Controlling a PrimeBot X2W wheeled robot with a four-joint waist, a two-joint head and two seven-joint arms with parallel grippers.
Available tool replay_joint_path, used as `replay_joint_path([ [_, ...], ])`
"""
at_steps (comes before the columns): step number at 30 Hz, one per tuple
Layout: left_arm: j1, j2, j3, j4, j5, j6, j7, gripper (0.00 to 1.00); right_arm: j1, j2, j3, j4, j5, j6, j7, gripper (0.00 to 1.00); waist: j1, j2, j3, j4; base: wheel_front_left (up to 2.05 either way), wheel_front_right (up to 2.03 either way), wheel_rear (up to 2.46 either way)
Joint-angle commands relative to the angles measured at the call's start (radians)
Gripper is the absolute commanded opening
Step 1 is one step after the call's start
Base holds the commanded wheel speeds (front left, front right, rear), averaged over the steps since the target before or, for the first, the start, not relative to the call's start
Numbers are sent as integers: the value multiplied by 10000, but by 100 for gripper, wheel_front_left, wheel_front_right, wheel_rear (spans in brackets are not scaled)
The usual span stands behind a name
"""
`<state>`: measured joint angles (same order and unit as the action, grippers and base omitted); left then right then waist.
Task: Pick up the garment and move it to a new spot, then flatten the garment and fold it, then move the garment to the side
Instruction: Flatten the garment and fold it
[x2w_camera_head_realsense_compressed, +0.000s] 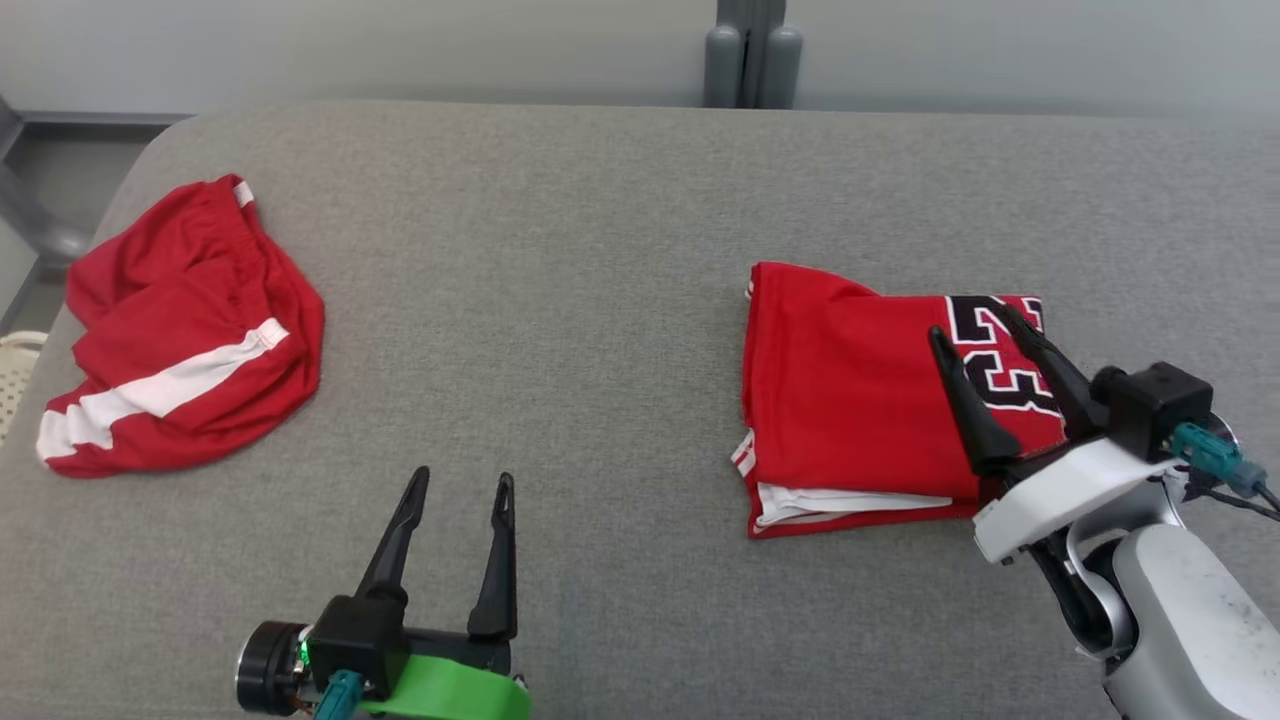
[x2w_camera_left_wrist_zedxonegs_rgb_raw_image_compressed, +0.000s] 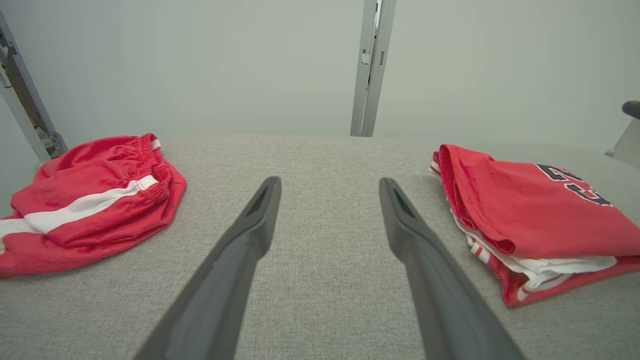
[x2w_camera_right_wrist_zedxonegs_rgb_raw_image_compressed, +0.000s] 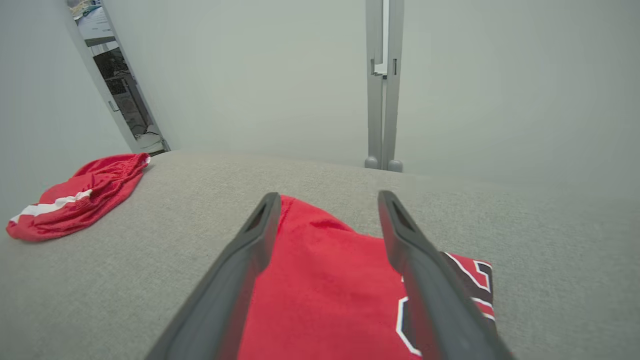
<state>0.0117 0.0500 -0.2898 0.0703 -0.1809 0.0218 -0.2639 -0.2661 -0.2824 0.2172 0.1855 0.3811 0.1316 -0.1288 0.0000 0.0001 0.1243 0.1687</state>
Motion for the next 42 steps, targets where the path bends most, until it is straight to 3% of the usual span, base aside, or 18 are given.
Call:
replay_joint_path([
  [1, 207, 14, 159, -38, -64, 76, -2, 100, 137, -175, 141, 357, -36, -17, -564, 100, 0, -1, -474, -601, 0, 0, 0],
  [6, 553, 14, 474, -83, -101, 157, -2, 100, 212, -55, 118, 1444, -548, -17, -1343, 100, 0, -1, -916, -1047, 0, 0, 0],
  [19, 1444, 12, 1154, -314, -82, 246, -2, 100, 1821, 1451, -1490, -206, -1862, -13, -1361, 100, 0, -1, -1872, -1540, 0, 0, 0],
  [27, 1841, 14, 1305, -558, 386, -28, -1, 100, 2726, 1661, -1256, -393, -2187, -13, -1364, 100, 0, -1, -2119, -1406, 0, 0, 0],
  [42, 2156, 14, 1390, -654, 662, -98, -1, 100, 3527, 2010, -1333, -391, -2634, -13, -1363, 100, 0, -1, -2237, -1301, 0, 0, 0],
])
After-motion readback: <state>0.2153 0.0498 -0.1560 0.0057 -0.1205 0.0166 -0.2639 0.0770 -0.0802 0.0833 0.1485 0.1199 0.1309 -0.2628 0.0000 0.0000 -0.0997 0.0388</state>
